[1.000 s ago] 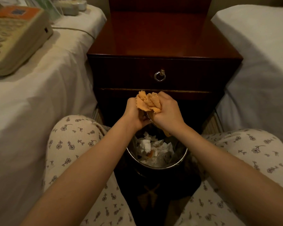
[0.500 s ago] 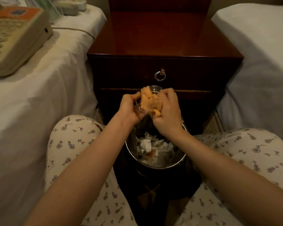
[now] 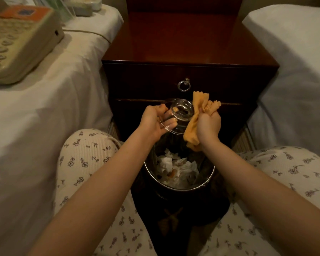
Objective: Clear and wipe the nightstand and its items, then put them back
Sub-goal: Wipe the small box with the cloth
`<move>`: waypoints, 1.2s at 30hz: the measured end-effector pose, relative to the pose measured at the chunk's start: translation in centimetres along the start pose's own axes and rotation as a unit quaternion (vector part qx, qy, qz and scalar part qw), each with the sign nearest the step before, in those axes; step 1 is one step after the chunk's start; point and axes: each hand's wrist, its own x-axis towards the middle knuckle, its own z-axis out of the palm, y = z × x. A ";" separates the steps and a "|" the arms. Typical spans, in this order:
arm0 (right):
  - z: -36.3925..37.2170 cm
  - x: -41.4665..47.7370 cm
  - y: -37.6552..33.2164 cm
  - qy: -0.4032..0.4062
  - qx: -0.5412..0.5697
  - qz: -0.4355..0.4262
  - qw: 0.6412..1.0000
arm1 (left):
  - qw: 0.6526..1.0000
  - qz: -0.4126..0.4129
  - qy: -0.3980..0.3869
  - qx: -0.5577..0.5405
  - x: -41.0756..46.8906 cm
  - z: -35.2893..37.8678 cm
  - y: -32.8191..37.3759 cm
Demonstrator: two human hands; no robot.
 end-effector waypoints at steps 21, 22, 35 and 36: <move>0.5 -1.4 -0.2 -0.128 -0.154 -0.256 0.946 | 0.973 0.099 0.032 0.208 -0.2 0.6 -1.4; 0.4 -1.5 0.0 -0.139 -0.155 -0.275 0.939 | 0.976 0.096 0.042 0.193 0.0 0.6 -1.4; 0.7 1.3 1.5 -0.103 -0.123 0.007 0.987 | 0.979 0.141 0.015 0.147 -0.9 -0.3 -0.3; 1.0 1.4 1.5 -0.114 -0.067 0.090 0.987 | 0.972 0.165 0.015 0.169 -1.0 -0.3 -0.5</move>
